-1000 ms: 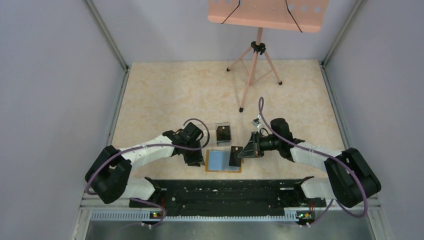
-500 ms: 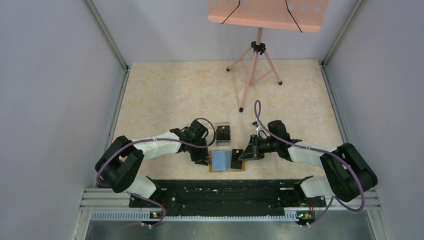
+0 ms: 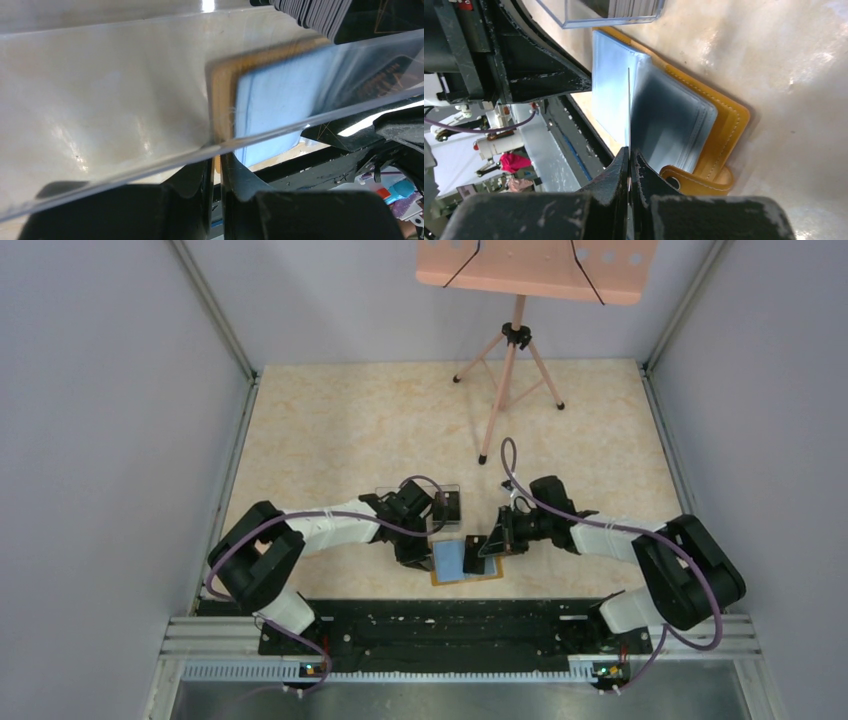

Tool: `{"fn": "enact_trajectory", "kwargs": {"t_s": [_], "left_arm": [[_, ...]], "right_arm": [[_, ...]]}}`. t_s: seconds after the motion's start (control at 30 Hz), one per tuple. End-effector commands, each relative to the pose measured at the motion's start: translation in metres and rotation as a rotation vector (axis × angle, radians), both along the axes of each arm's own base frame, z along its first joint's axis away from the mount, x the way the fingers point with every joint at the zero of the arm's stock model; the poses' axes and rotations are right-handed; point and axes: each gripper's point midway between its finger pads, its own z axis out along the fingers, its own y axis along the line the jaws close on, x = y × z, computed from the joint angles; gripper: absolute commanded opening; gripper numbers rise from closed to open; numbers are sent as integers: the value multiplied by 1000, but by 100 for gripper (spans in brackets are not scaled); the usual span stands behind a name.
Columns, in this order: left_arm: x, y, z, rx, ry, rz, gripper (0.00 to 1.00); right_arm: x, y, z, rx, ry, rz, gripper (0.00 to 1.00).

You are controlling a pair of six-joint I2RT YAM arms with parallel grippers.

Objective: Put the credit cards into the card holder
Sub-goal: Insert the credit card into the card holder.

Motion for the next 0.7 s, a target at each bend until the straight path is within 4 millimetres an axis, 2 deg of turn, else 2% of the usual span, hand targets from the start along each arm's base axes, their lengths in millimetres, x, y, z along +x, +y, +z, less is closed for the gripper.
{"fn": "enact_trajectory", "kwargs": {"t_s": [0.0,0.23,0.5,0.67], "left_arm": [[5,2,-3,37,-5,17,13],[3,0,-7,50,8,4,7],[2,-1,-11,65,18,-6,3],[2,-1,-12,70,21,-9,2]], "right_arm": [[17,3,-1,-36,-84,2,0],[22,0,-6,-51,-82,-22,0],[41,-8,7,-68,-134,-87,0],[42,-9,4,-74,-128,-87,0]]}}
